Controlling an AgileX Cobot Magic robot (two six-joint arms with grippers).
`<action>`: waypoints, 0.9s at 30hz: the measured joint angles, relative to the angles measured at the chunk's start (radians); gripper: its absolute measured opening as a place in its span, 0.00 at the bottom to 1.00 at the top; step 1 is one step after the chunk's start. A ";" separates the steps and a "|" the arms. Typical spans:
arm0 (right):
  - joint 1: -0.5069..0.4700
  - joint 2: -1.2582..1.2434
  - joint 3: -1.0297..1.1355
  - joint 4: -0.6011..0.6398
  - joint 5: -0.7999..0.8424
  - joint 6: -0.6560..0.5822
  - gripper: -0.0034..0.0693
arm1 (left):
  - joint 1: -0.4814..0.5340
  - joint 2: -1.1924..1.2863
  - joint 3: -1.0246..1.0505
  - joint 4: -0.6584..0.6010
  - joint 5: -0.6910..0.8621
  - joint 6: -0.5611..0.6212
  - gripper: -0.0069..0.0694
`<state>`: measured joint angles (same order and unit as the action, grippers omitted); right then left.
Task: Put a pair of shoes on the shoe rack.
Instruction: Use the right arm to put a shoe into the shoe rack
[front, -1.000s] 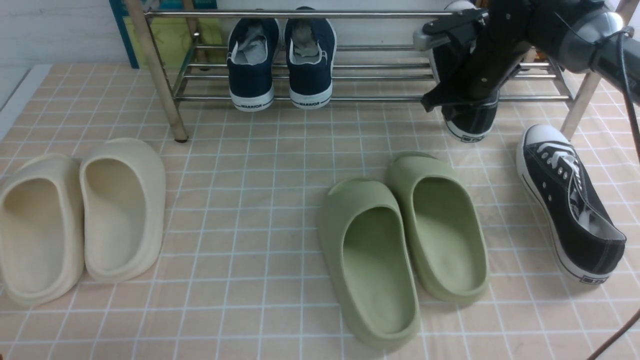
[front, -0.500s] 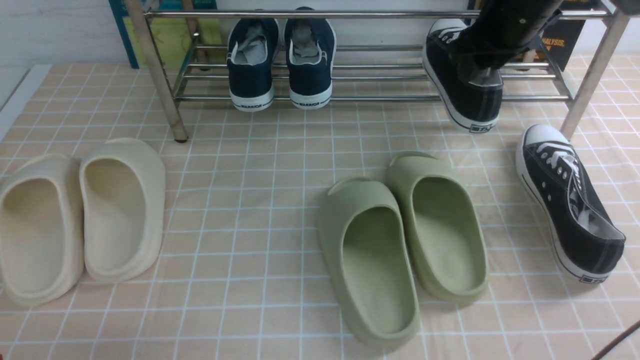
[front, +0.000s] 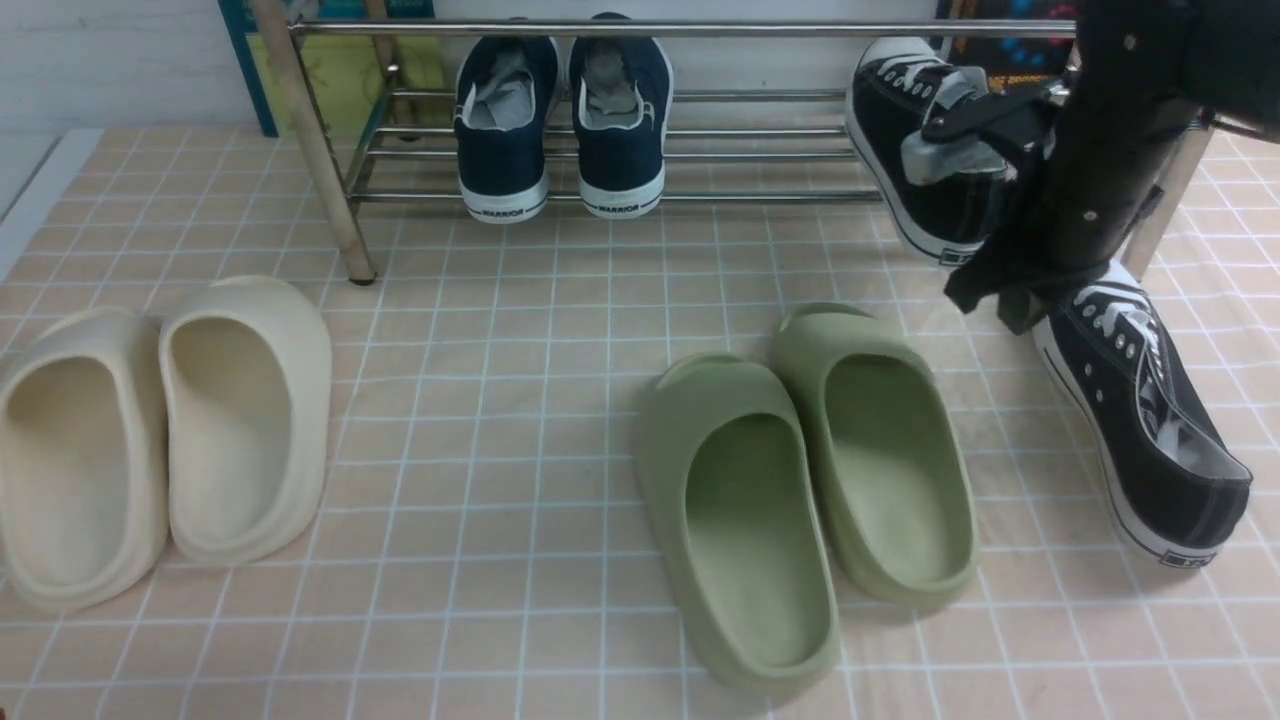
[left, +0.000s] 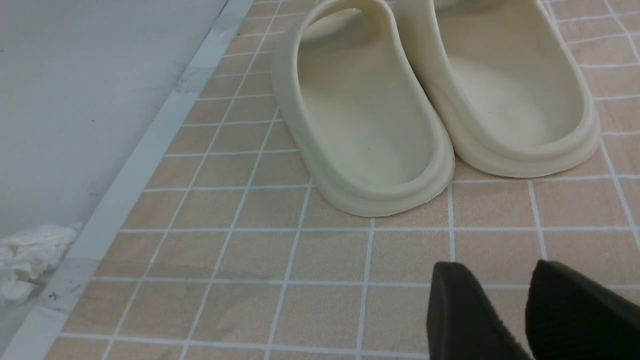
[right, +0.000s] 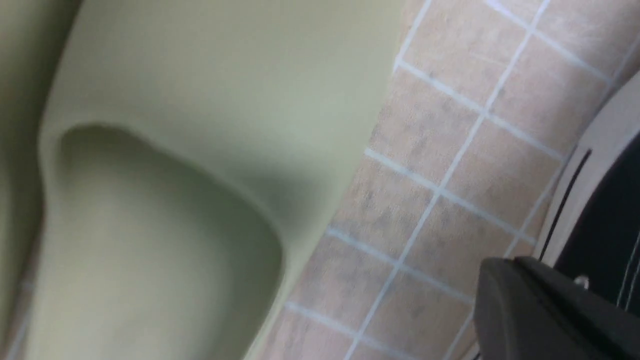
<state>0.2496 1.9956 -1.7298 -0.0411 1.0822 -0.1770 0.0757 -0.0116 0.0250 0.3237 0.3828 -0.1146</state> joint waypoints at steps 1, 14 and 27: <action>0.000 0.021 -0.004 -0.015 -0.076 0.014 0.02 | 0.000 0.000 0.000 0.000 0.000 0.000 0.40; 0.002 0.228 -0.353 -0.044 -0.126 0.125 0.02 | 0.000 0.000 0.000 0.000 0.000 0.000 0.40; 0.002 0.220 -0.435 -0.067 0.056 0.134 0.08 | 0.000 0.000 0.000 0.000 0.000 0.000 0.40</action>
<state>0.2517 2.2156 -2.1650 -0.1085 1.1382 -0.0428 0.0757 -0.0116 0.0250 0.3237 0.3828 -0.1146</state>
